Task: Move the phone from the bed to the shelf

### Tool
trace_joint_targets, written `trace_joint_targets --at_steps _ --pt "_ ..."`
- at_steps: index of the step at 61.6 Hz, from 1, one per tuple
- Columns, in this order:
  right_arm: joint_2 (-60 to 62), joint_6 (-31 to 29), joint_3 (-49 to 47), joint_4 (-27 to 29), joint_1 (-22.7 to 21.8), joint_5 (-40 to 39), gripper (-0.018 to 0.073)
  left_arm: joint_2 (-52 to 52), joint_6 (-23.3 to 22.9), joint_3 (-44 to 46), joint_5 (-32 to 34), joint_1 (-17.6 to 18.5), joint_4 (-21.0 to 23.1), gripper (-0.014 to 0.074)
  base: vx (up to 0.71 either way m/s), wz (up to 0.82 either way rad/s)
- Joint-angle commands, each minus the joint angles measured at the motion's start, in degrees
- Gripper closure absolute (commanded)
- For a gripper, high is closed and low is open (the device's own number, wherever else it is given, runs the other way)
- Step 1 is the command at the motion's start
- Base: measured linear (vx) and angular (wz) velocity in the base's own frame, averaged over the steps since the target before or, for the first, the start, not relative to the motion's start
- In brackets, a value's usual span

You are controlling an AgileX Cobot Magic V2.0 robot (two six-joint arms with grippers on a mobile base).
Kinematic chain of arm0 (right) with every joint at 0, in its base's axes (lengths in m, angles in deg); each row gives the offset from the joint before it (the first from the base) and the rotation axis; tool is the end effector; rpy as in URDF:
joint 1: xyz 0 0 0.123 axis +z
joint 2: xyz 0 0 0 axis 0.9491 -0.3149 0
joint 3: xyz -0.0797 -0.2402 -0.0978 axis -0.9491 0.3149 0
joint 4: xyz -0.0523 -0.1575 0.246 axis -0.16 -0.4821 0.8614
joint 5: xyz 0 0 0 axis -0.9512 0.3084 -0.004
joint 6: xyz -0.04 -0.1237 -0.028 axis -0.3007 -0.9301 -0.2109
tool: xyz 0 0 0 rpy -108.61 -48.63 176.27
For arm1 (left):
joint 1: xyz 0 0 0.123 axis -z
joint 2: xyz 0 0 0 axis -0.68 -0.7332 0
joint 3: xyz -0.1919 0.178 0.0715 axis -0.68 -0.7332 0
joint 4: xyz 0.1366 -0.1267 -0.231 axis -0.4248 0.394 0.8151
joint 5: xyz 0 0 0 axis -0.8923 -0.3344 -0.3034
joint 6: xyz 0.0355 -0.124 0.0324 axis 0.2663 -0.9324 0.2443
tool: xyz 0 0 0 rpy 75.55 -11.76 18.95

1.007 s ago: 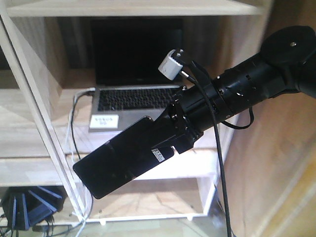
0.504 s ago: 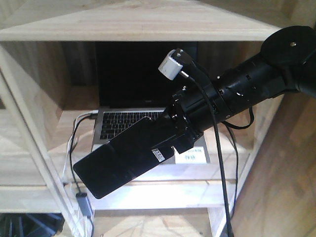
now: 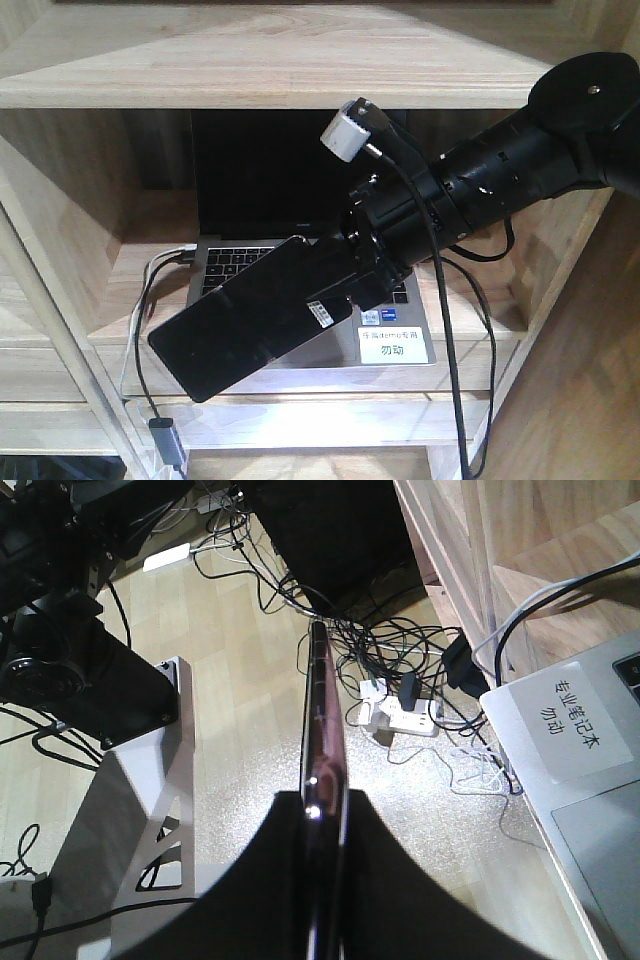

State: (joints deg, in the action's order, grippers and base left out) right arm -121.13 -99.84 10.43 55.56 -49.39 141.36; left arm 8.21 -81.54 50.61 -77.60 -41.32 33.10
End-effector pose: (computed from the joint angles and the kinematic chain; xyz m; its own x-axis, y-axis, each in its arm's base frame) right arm 0.3062 0.2371 0.2739 -0.4380 -0.5491 -0.7118 -0.8961 0.2029 0.3948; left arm 0.1577 -0.0044 0.1967 0.0054 0.0146 -0.9999 0.0284 0.9995 0.0147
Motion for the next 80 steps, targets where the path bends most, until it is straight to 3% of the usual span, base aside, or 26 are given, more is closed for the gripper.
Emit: trace_joint_targets --at_steps 1,80 --pt "2.5 -0.2 -1.4 4.6 -0.1 3.9 0.0561 0.4 -0.5 1.4 4.3 -0.1 0.6 0.0595 0.02 0.0" --pt "2.5 -0.2 -1.4 4.6 -0.1 4.0 0.0561 0.4 -0.5 1.4 4.3 -0.1 0.6 0.0595 0.0 0.0"
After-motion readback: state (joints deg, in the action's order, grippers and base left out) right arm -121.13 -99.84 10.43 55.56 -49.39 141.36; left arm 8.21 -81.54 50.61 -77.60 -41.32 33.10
